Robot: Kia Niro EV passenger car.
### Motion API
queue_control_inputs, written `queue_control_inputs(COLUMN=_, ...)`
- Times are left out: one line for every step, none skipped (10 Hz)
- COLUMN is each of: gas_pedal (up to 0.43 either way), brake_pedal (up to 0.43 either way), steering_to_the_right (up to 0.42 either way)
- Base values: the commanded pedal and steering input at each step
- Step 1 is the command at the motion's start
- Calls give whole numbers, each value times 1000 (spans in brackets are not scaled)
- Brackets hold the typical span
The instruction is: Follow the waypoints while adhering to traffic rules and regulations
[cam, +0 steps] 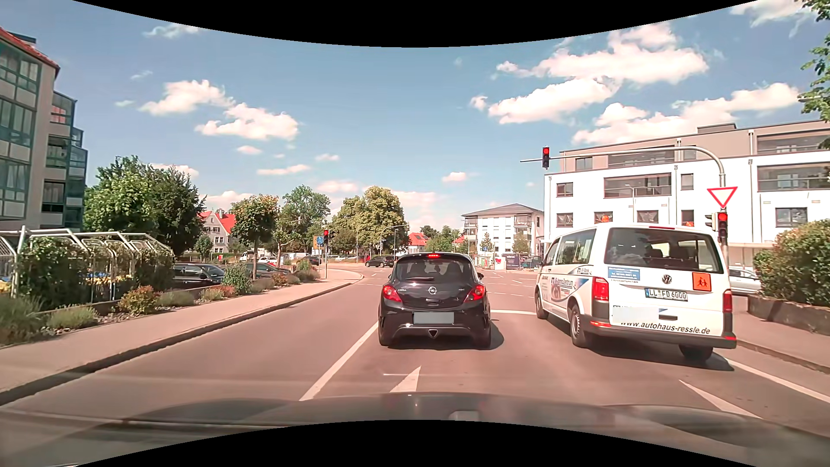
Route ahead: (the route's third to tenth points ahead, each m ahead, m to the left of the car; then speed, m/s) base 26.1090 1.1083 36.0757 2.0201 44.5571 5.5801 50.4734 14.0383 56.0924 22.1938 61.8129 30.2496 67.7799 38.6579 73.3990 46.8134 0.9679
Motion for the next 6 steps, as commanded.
queue_control_inputs(gas_pedal=0, brake_pedal=207, steering_to_the_right=32)
queue_control_inputs(gas_pedal=0, brake_pedal=207, steering_to_the_right=31)
queue_control_inputs(gas_pedal=0, brake_pedal=207, steering_to_the_right=28)
queue_control_inputs(gas_pedal=0, brake_pedal=207, steering_to_the_right=27)
queue_control_inputs(gas_pedal=0, brake_pedal=207, steering_to_the_right=26)
queue_control_inputs(gas_pedal=0, brake_pedal=207, steering_to_the_right=26)
